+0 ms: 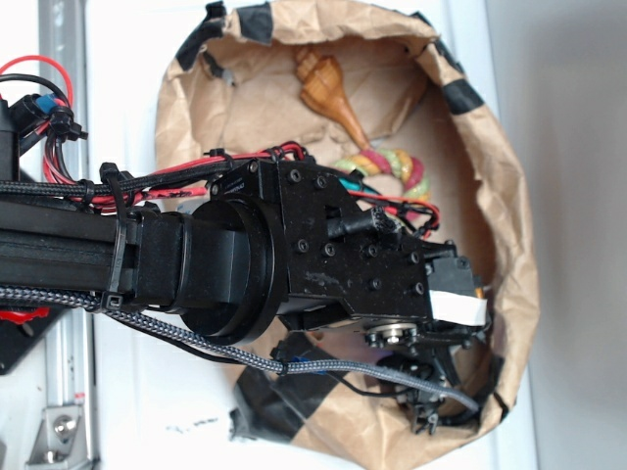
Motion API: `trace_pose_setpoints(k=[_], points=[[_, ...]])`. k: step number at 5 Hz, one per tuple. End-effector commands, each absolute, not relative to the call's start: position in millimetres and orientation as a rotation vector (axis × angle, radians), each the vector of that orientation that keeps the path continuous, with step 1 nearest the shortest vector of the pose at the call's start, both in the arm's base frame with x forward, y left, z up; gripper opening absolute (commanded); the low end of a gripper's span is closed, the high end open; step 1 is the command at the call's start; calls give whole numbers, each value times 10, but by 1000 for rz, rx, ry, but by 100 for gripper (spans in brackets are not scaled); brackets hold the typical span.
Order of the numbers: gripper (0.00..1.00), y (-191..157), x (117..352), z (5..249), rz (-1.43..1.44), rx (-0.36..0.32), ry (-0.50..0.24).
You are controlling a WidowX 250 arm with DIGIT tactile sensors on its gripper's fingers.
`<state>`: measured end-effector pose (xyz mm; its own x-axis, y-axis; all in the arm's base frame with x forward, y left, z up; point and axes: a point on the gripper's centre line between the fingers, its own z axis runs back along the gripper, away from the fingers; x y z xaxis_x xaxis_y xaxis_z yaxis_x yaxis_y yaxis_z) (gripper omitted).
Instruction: Grab the gray animal.
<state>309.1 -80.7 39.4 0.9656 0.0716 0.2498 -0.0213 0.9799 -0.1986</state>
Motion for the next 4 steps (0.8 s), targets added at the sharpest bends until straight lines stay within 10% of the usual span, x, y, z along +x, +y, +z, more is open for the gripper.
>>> trace_pose_setpoints(k=[1,3,4], points=[[0,-485,3082,1216,36,-185,-393],[0,-106,2813,1886,-59,-26,-397],[0,-126,2770,2033,-85,222,-339]])
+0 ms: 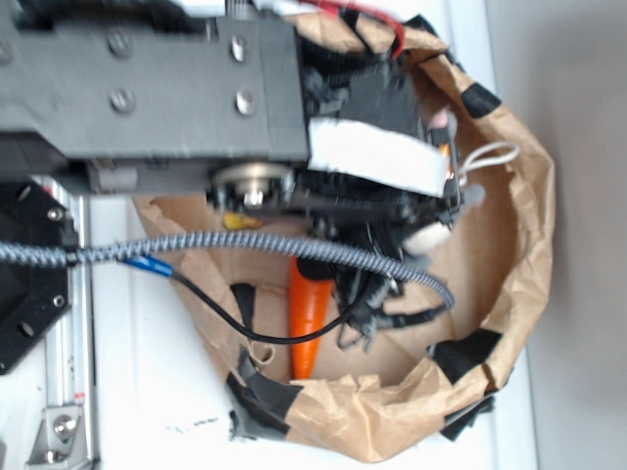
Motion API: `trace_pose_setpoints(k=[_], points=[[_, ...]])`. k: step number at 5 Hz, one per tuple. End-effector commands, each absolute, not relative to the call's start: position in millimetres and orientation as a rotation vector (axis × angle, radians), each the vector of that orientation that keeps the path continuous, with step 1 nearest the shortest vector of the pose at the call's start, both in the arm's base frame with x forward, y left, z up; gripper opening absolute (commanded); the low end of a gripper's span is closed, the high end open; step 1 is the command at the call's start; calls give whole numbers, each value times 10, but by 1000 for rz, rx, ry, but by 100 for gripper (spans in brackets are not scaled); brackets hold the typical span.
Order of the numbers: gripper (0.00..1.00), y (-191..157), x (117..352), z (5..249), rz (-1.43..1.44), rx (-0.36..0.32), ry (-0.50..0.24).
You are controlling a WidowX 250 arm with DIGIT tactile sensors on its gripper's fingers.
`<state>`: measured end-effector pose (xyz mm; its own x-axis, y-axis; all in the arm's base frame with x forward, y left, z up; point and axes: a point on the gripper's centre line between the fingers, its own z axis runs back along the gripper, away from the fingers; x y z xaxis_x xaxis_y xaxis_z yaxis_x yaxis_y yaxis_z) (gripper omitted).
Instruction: Grab the gray animal.
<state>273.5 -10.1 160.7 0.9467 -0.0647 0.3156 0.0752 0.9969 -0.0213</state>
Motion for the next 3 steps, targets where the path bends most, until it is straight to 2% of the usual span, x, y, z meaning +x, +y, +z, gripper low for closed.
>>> trace_pose_setpoints(k=[1,3], points=[[0,-134,2781,2070,-30,360,-387],[0,-219,2781,1980,-5,328,-374]])
